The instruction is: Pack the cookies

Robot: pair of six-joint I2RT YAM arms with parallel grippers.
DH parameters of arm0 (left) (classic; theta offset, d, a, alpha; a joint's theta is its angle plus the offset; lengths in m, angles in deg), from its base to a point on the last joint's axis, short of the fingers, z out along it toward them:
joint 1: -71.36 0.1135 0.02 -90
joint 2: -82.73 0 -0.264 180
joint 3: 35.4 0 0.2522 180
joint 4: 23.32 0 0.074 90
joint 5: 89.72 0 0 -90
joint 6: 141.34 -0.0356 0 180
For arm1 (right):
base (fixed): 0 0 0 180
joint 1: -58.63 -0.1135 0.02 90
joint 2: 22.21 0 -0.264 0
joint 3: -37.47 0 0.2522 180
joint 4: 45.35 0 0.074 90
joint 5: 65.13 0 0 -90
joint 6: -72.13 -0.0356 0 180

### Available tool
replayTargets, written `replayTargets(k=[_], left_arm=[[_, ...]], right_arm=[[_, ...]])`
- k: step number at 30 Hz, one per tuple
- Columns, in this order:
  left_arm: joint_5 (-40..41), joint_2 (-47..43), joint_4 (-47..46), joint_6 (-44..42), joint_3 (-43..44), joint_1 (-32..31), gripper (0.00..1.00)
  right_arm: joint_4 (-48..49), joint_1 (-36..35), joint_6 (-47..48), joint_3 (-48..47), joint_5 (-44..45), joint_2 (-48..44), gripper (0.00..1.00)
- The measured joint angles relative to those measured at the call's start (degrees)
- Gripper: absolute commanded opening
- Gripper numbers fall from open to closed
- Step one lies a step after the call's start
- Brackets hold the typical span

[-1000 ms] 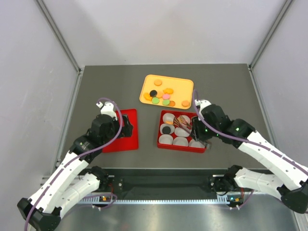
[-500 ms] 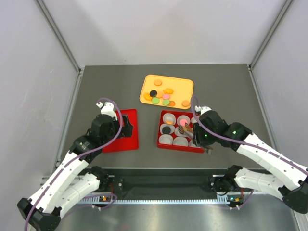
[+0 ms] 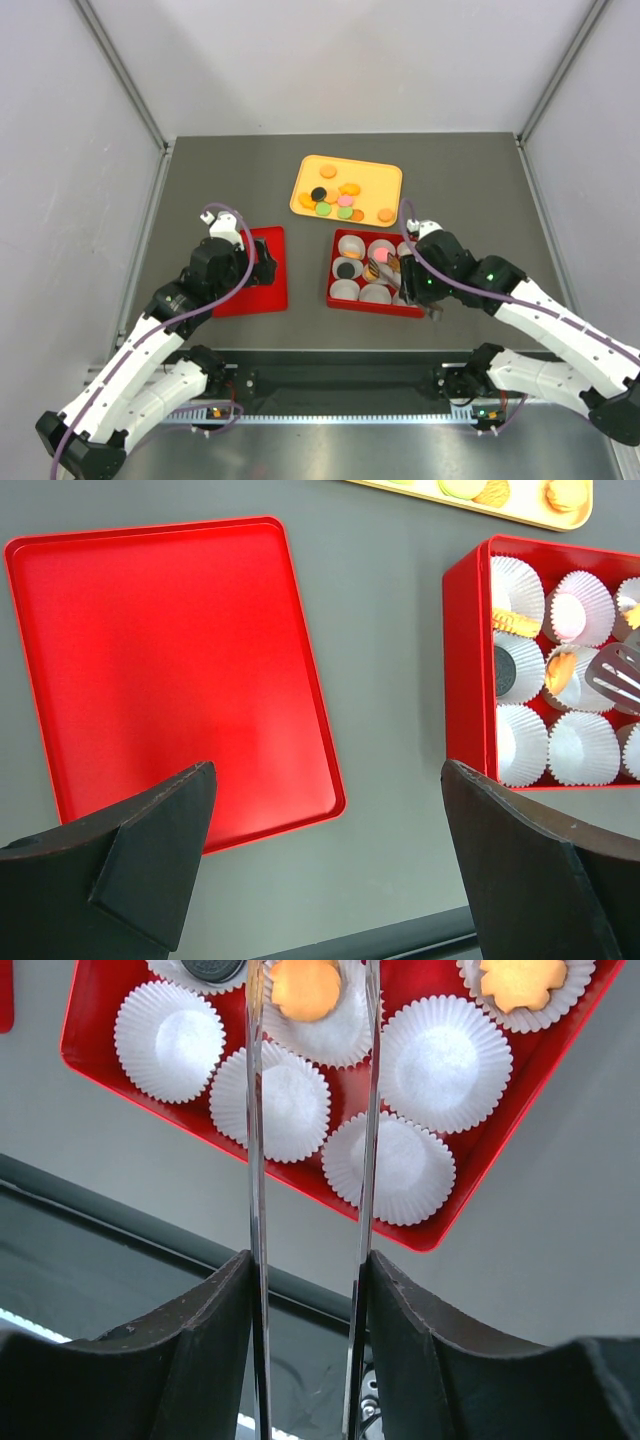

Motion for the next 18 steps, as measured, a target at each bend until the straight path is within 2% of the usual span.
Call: replayTargets(k=[4, 7, 10, 18], left_arm=[[0.0, 0.0, 0.0, 0.0, 0.0, -0.2, 0.99], [0.0, 0.0, 0.0, 0.0, 0.0, -0.2, 0.99], [0.0, 0.0, 0.0, 0.0, 0.0, -0.3, 0.99], [0.2, -0.3, 0.0, 0.0, 0.0, -0.3, 0.99]], right_arm=[[-0.2, 0.0, 0.1, -1.9, 0.0, 0.7, 0.47], [0.1, 0.1, 1.1, -8.7, 0.1, 5.2, 0.49], [3.5, 1.8, 3.0, -16.9, -0.5, 12.5, 0.48], [11.5, 8.5, 9.0, -36.9, 1.0, 39.1, 0.5]])
